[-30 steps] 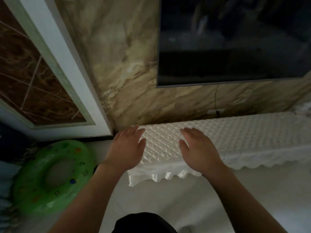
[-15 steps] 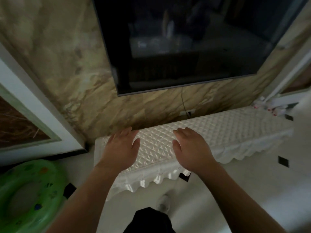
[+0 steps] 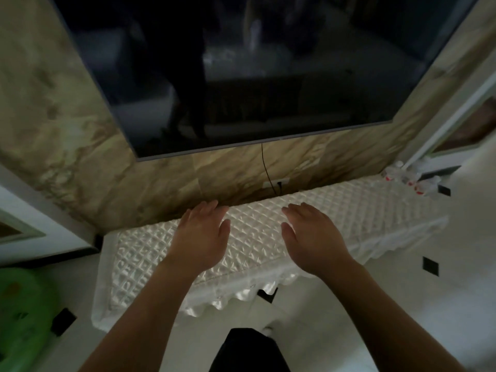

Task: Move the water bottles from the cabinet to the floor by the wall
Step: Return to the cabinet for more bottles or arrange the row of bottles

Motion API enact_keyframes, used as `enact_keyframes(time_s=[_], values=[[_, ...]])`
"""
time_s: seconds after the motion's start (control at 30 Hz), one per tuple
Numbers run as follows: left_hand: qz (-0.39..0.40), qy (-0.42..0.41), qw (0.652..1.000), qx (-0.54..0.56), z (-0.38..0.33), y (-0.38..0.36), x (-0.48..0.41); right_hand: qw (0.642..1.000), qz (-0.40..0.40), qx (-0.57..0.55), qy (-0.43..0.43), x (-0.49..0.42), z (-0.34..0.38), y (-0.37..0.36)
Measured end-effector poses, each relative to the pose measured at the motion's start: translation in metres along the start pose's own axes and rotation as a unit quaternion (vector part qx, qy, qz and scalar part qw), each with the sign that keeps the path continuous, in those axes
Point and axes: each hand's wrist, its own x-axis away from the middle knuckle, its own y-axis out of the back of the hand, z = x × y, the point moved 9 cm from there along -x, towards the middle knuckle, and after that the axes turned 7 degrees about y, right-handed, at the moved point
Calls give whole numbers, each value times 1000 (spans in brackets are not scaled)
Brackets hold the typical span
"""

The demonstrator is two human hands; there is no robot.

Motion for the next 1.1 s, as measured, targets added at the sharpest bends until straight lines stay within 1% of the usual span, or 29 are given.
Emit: enact_keyframes(time_s=[0.2,0.47,0.77,0.87,0.97,1.1], values=[[22,-5,1000,-14,-57,-18,-53,1000,5,-8,-14,-25,-73,15],[17,-20,999,-27,-139,-22,-93,1000,-7,-28,-12,-39,-153,37],[16,16,999,-37,-245,-60,-113,999,-7,-31,18,-30,-271,57],[16,29,999,-31,-288,-77,-116,999,-7,-25,37,-22,-314,68],[-6,39,999,-16,-332,-88,-115,998,-17,-18,59,-13,-357,78],[-2,61,998,-2,-387,-107,-117,997,-18,-26,73,1,-414,91]])
